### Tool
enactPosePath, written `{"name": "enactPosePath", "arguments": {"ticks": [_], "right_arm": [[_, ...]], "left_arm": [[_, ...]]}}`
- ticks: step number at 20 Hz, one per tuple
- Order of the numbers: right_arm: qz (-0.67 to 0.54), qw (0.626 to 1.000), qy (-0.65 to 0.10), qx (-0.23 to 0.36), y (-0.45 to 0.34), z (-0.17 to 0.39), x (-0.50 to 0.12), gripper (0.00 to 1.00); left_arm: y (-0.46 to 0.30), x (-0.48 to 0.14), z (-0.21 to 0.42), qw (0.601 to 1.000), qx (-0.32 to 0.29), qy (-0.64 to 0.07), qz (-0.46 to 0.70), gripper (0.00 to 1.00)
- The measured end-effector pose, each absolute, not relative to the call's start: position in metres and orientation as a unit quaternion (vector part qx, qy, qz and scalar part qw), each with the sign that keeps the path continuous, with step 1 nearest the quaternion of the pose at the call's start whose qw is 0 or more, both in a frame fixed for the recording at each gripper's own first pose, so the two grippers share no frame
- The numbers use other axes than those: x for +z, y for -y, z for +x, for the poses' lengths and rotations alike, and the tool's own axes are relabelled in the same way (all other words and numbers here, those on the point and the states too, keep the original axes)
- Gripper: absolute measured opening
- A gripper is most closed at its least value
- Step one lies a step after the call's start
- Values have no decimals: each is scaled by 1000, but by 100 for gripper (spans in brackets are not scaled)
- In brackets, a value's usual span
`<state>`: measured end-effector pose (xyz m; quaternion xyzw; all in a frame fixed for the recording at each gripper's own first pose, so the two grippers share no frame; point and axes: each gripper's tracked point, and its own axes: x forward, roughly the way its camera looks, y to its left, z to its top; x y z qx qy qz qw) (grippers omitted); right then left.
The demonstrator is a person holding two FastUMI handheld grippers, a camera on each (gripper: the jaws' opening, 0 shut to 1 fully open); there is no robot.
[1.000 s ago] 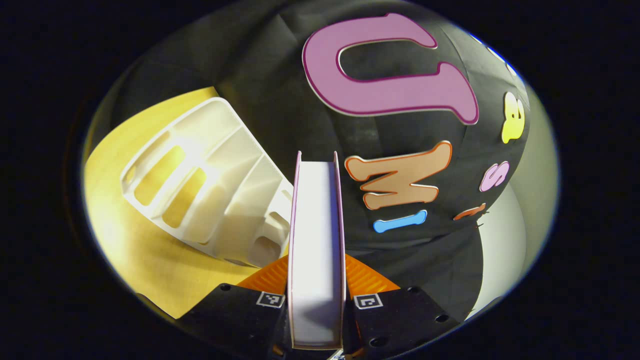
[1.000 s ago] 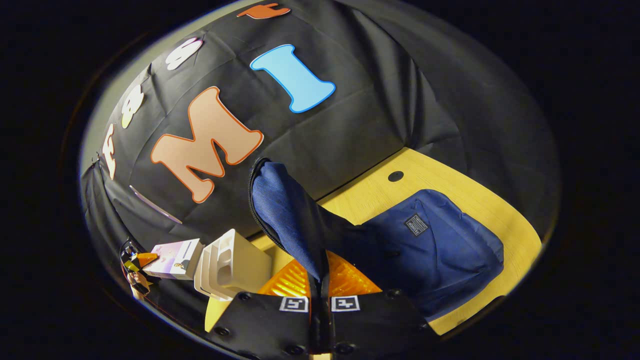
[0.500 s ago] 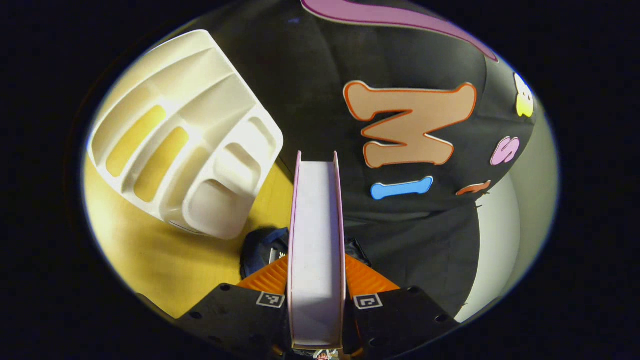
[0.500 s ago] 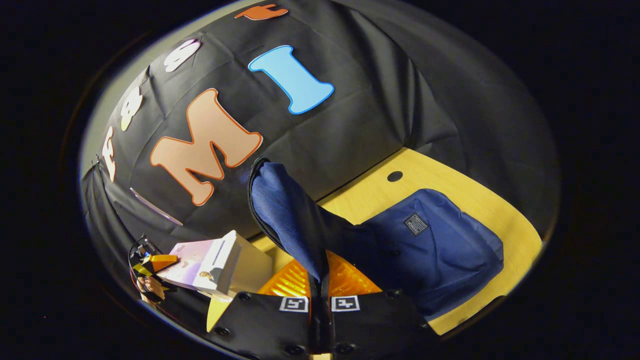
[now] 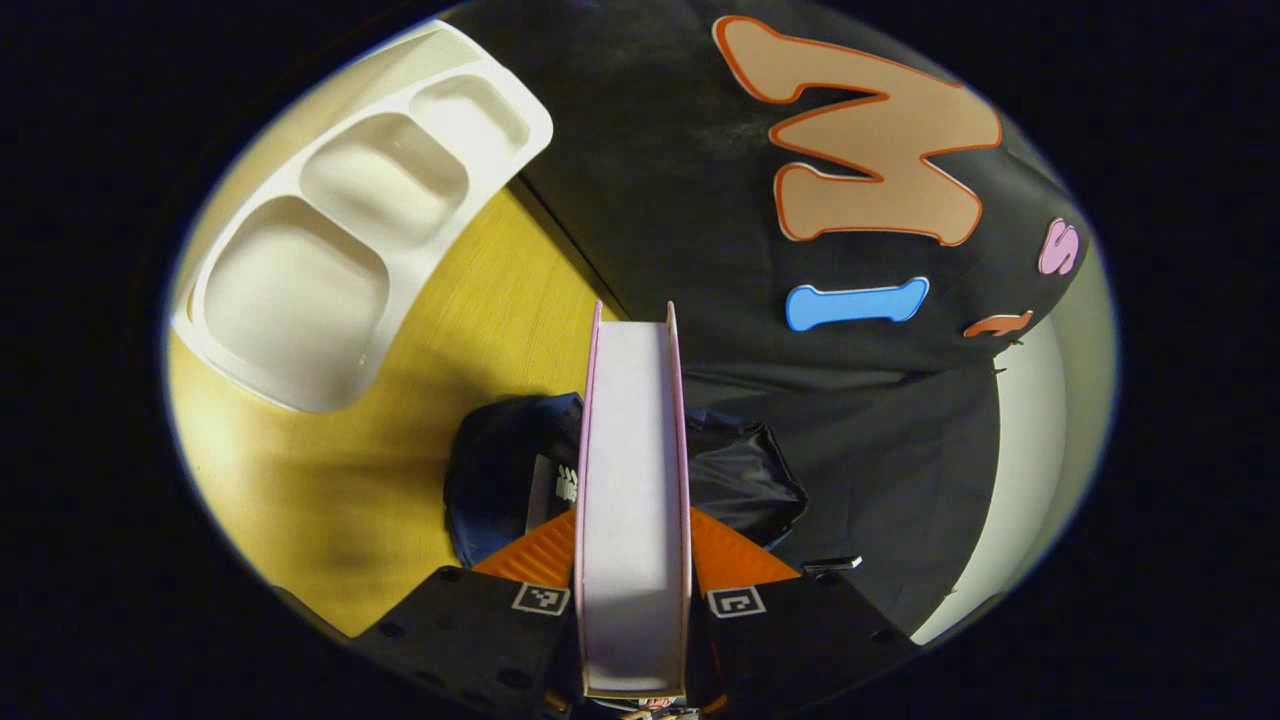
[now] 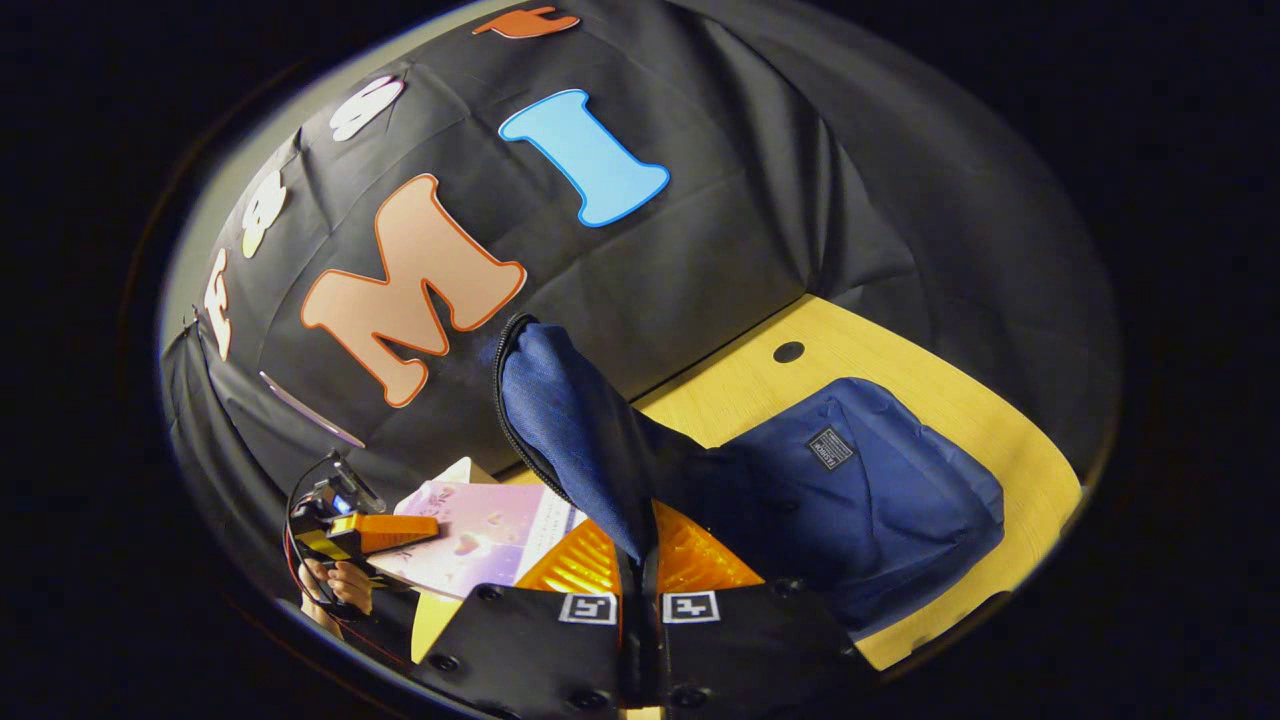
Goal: Open the schoolbag, grab two books from the bookshelf and put them into the schoolbag.
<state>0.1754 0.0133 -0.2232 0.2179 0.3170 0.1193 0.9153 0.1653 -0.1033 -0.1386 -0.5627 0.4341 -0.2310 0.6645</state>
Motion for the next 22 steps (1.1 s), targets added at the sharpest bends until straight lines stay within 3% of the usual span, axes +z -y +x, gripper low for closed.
{"name": "enactPosePath", "arguments": {"ticks": [12, 22], "right_arm": [[224, 917, -305, 126, -9, 176, -214, 3], [212, 918, -305, 140, -14, 176, -210, 3]], "left_arm": [[193, -195, 165, 641, -234, -487, -546, 35], [251, -205, 161, 609, -244, -494, -570, 36]]}}
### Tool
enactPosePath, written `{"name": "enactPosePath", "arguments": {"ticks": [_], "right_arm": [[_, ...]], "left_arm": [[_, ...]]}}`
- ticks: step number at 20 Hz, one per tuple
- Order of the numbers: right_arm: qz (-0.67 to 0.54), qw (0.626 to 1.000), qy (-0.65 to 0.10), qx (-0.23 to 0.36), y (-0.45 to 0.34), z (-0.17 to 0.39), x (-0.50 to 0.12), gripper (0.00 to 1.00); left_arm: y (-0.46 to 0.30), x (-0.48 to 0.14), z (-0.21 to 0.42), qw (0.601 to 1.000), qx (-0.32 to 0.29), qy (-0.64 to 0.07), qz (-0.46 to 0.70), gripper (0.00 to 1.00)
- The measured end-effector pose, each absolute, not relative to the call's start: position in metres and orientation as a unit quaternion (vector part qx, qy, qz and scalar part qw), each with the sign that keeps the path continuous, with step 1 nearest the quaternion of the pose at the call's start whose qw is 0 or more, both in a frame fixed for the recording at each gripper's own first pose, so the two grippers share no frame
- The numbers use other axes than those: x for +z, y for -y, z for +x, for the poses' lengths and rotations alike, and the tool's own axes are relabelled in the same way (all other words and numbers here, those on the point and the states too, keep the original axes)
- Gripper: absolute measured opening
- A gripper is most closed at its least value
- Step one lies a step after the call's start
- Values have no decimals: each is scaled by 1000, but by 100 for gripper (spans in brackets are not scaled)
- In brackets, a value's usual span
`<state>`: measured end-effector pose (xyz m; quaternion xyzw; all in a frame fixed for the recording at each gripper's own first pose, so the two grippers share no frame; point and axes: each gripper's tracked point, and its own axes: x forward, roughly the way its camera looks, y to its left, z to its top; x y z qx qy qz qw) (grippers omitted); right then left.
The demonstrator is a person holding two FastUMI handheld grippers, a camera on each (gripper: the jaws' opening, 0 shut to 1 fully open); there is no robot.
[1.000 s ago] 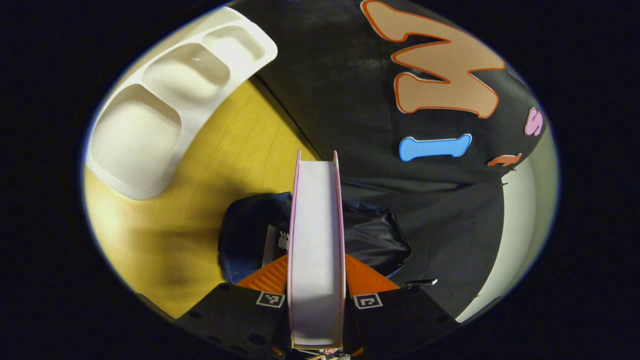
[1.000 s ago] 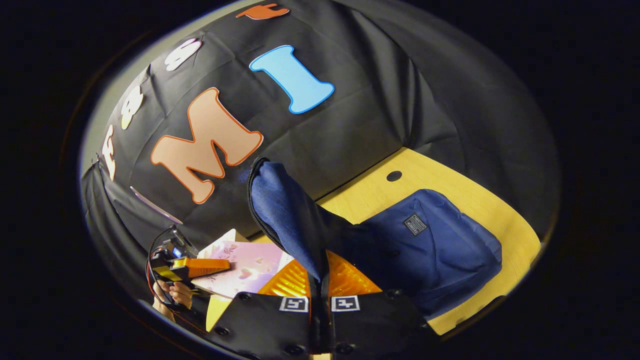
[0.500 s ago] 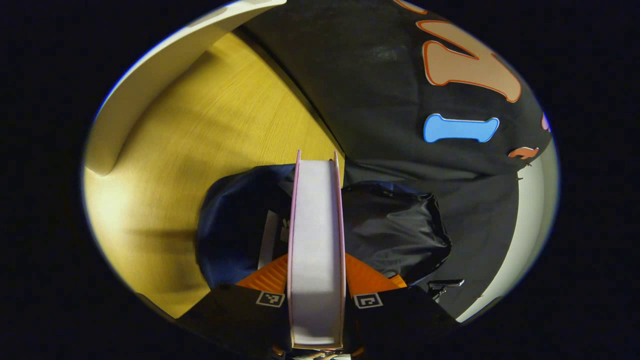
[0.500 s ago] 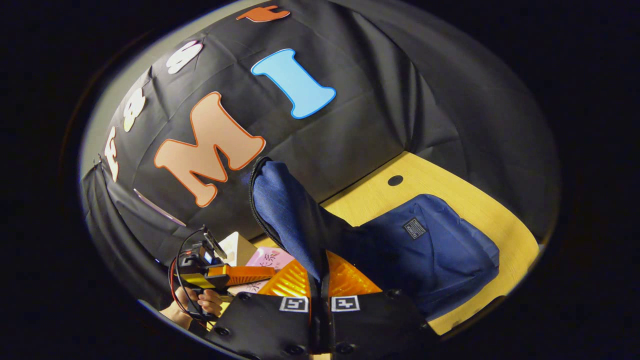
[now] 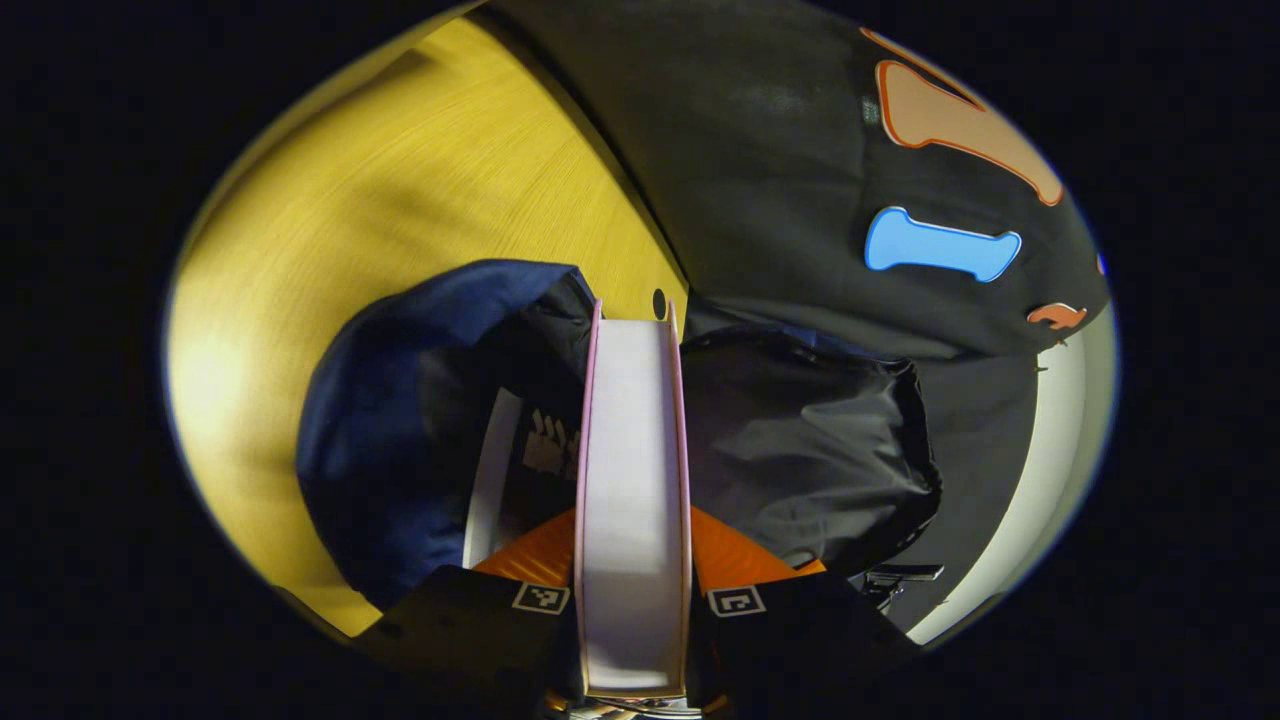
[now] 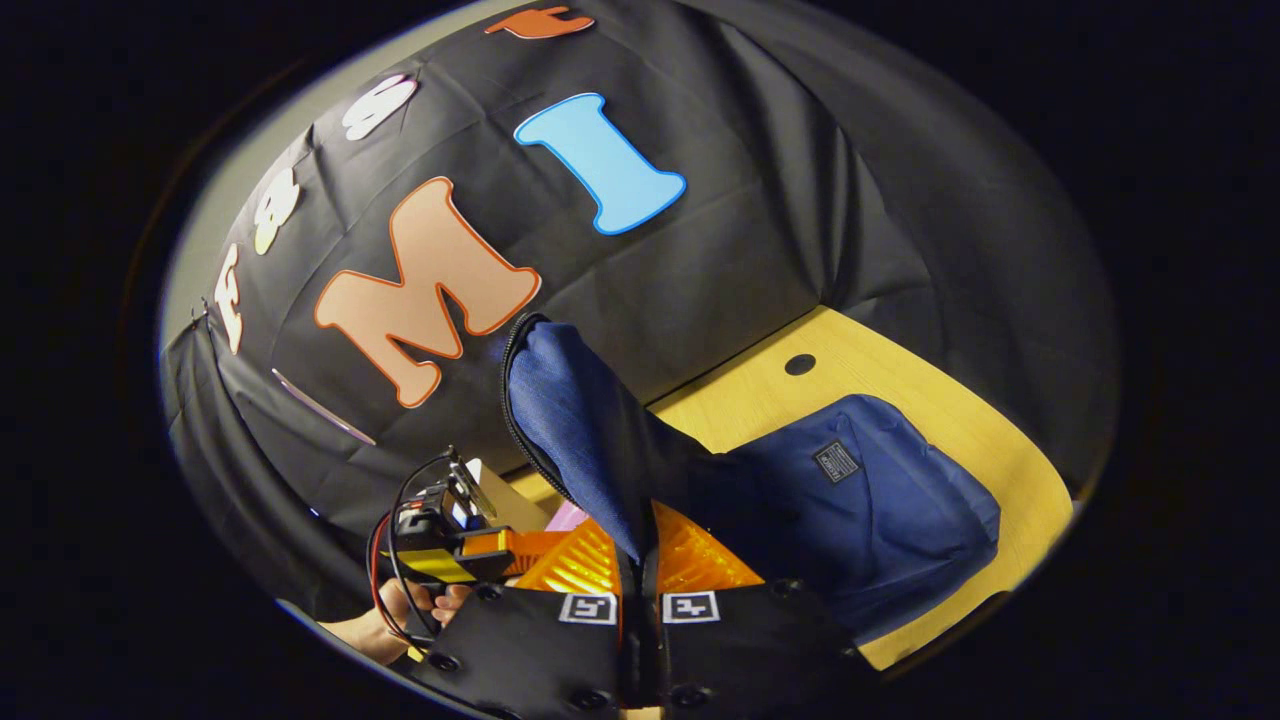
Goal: Open the schoolbag, grab two books from the bookshelf and put them into the schoolbag.
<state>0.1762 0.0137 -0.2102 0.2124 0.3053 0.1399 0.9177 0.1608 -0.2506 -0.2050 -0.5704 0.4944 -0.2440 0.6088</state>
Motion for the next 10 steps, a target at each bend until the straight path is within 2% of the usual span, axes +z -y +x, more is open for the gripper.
{"name": "enactPosePath", "arguments": {"ticks": [10], "right_arm": [[196, 917, -310, 158, -21, 174, -211, 3]], "left_arm": [[290, -216, 153, 576, -239, -488, -611, 35]]}}
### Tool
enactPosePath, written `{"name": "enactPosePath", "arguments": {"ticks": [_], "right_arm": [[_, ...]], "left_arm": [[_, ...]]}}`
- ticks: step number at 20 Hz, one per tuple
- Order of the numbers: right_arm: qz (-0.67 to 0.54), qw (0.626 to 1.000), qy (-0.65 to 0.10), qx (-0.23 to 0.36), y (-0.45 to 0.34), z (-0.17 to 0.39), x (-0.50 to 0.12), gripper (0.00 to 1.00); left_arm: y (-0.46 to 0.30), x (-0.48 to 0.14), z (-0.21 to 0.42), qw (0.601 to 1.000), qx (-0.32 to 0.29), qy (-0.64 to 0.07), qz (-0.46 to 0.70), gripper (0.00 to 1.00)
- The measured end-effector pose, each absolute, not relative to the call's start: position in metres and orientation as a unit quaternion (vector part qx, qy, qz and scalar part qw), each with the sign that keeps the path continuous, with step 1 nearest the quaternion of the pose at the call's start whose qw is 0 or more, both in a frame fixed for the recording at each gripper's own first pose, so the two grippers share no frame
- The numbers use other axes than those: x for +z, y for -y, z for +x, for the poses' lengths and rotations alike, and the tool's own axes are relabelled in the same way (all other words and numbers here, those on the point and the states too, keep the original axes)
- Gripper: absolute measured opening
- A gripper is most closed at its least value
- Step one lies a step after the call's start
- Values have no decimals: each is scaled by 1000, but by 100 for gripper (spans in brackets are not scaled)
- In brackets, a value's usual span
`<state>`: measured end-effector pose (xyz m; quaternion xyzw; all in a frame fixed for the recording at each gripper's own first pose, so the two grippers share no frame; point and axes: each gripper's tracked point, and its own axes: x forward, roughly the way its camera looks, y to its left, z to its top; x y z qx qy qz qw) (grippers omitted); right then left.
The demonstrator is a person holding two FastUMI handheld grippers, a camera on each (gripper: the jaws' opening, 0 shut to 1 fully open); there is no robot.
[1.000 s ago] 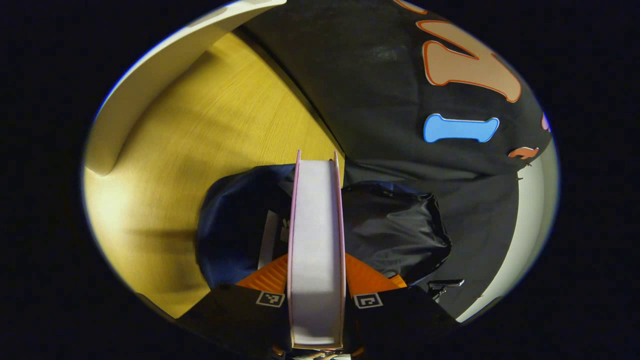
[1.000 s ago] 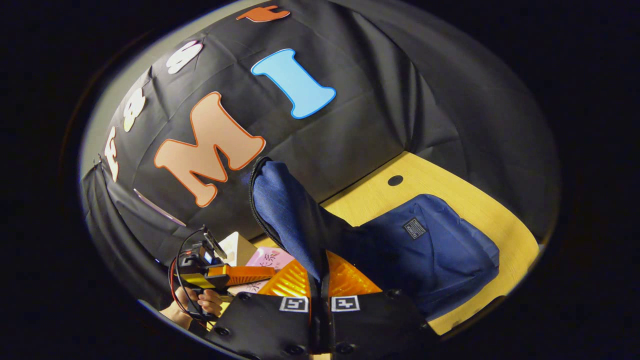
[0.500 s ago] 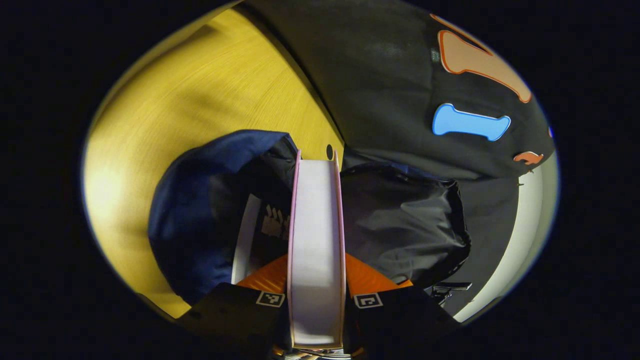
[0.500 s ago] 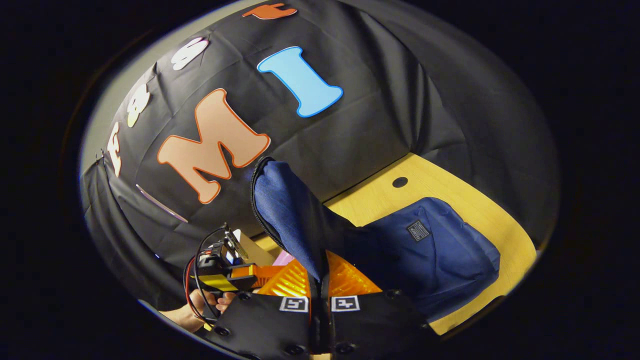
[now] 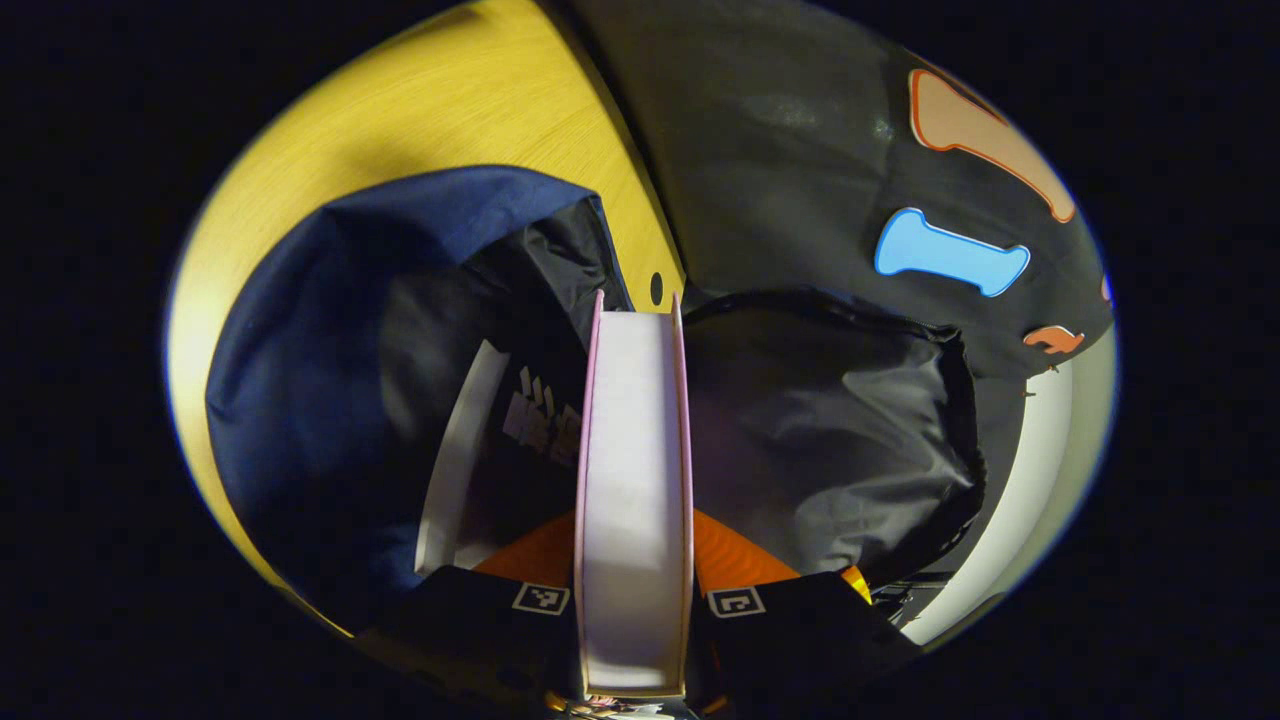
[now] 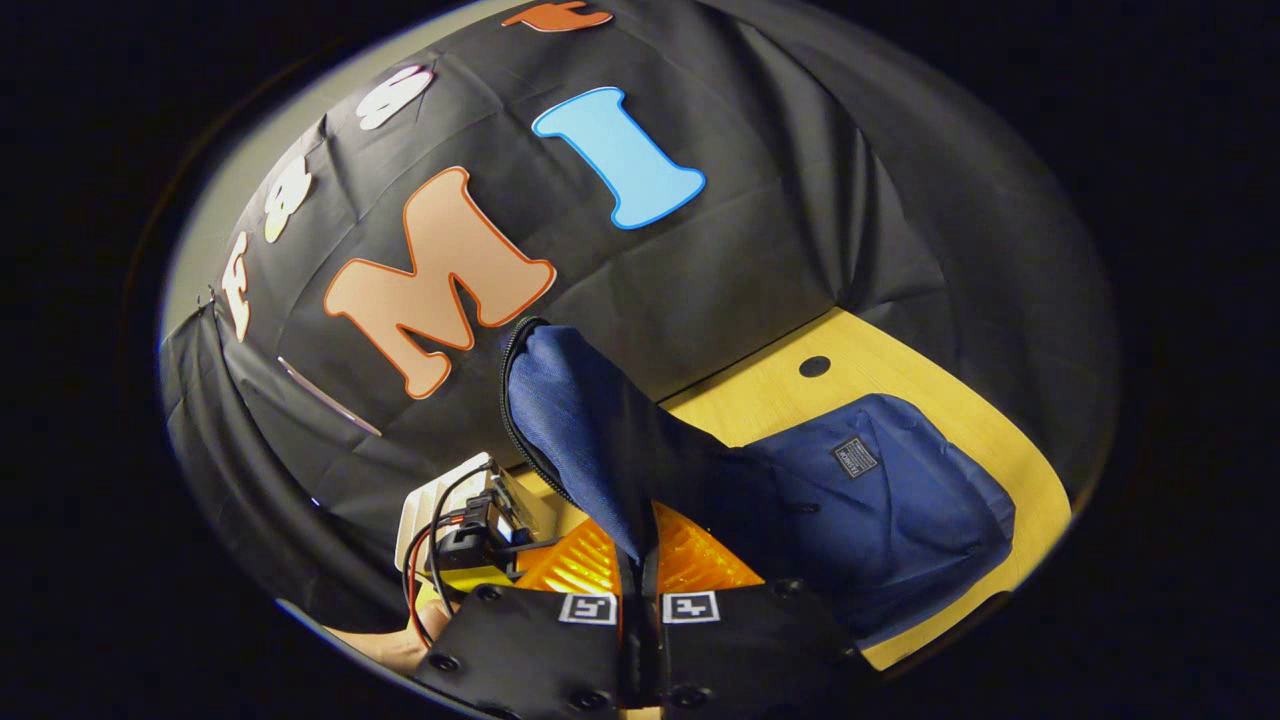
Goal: Open the schoolbag, grab two books from the bookshelf and put them into the schoolbag.
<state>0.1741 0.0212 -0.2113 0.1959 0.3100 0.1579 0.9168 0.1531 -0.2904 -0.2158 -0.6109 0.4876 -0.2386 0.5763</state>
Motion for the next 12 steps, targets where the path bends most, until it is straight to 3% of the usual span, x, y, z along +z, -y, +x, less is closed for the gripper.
{"name": "enactPosePath", "arguments": {"ticks": [7, 11, 12], "right_arm": [[180, 917, -314, 166, -25, 175, -213, 3], [197, 918, -307, 157, -19, 177, -208, 3], [196, 918, -308, 153, -18, 176, -210, 3]], "left_arm": [[329, -220, 145, 562, -246, -505, -607, 36], [323, -227, 137, 580, -242, -533, -567, 39], [316, -235, 132, 601, -224, -545, -540, 38]]}}
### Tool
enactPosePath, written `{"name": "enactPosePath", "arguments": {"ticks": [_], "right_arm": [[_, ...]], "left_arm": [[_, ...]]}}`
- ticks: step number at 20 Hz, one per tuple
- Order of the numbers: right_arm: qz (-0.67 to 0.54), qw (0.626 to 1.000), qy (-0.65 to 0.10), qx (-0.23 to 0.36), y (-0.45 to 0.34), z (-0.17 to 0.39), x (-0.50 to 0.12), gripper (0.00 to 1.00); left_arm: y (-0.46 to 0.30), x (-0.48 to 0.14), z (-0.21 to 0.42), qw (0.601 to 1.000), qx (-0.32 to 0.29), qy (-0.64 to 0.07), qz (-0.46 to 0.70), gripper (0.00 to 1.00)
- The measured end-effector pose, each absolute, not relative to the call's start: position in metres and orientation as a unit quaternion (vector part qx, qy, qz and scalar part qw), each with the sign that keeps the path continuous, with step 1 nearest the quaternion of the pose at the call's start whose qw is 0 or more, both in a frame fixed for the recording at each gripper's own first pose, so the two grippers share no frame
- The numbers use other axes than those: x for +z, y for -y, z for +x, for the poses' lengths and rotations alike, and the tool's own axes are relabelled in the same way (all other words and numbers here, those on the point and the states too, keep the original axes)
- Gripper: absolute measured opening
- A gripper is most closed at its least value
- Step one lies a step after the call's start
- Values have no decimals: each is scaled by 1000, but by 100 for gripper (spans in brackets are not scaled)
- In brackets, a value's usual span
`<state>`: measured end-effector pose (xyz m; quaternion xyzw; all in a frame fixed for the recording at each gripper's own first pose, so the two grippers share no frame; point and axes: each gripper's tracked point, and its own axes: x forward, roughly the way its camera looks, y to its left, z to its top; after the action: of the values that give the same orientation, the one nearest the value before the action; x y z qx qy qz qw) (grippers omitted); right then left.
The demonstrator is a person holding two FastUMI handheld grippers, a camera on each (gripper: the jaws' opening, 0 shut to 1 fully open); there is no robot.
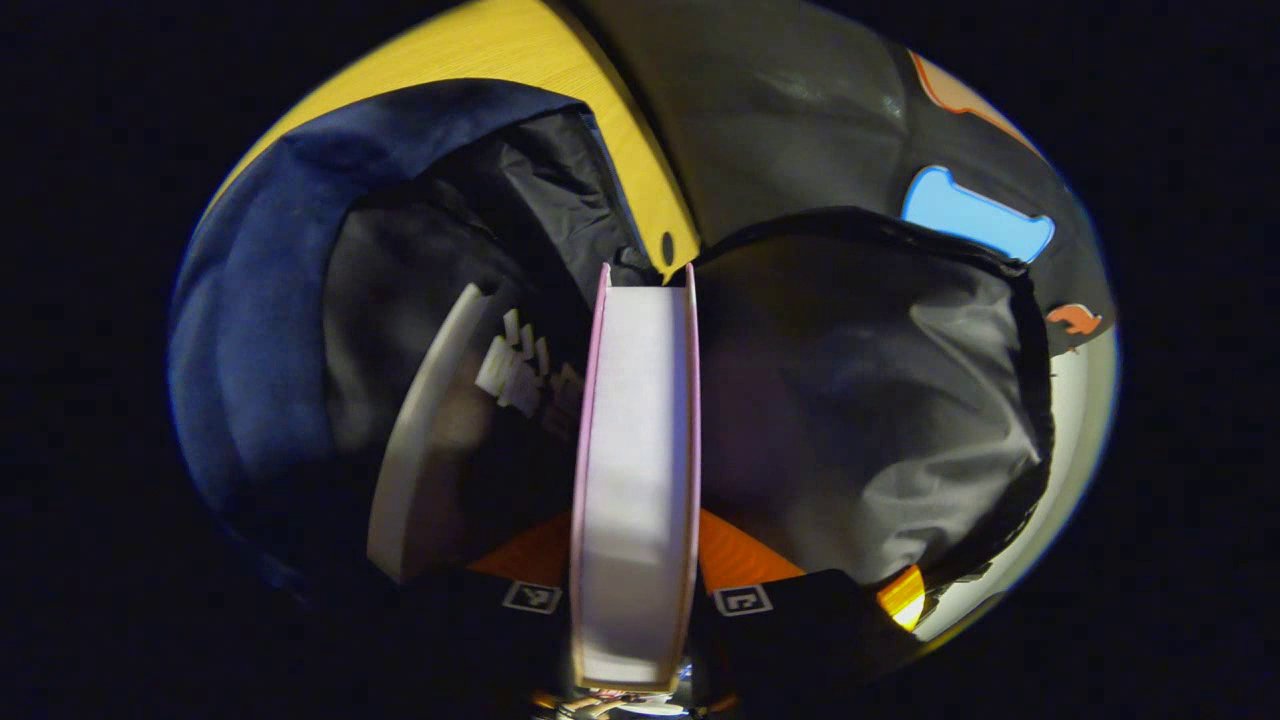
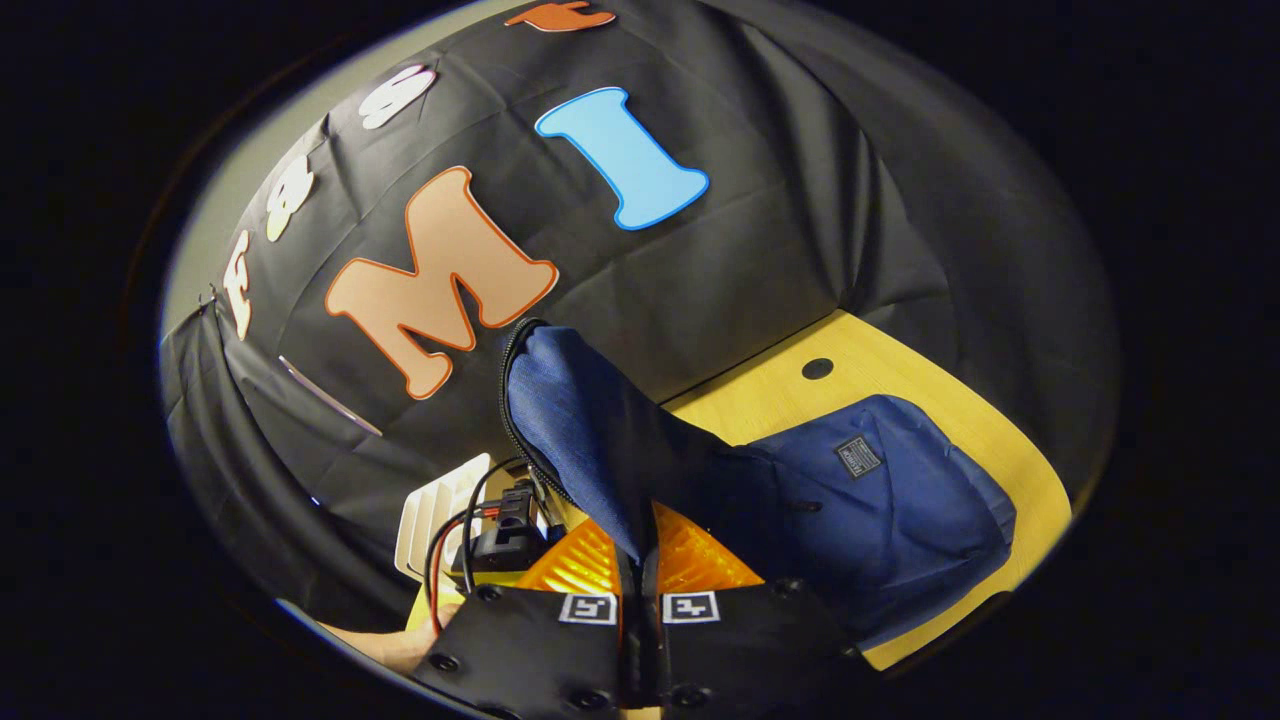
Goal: Open the schoolbag, grab two books from the bookshelf and put them into the schoolbag.
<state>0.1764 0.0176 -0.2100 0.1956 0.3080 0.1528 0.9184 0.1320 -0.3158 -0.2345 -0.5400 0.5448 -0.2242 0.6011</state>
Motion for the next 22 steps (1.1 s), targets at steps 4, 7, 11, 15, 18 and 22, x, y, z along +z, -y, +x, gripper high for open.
{"name": "enactPosePath", "arguments": {"ticks": [4, 7, 11, 15, 18, 22], "right_arm": [[203, 917, -310, 150, -20, 176, -211, 3], [198, 918, -309, 149, -19, 176, -212, 3], [200, 918, -309, 148, -19, 174, -214, 3], [200, 918, -308, 148, -19, 175, -213, 2], [199, 918, -309, 147, -20, 173, -215, 3], [199, 918, -308, 147, -20, 173, -215, 3]], "left_arm": [[287, -246, 144, 682, -199, -550, -440, 84], [262, -253, 145, 741, -186, -558, -323, 92], [228, -230, 163, 809, -192, -497, -247, 94], [166, -182, 199, 901, -165, -374, -145, 94], [121, -143, 212, 944, -131, -295, -68, 94], [59, -81, 216, 978, -82, -193, 8, 94]]}}
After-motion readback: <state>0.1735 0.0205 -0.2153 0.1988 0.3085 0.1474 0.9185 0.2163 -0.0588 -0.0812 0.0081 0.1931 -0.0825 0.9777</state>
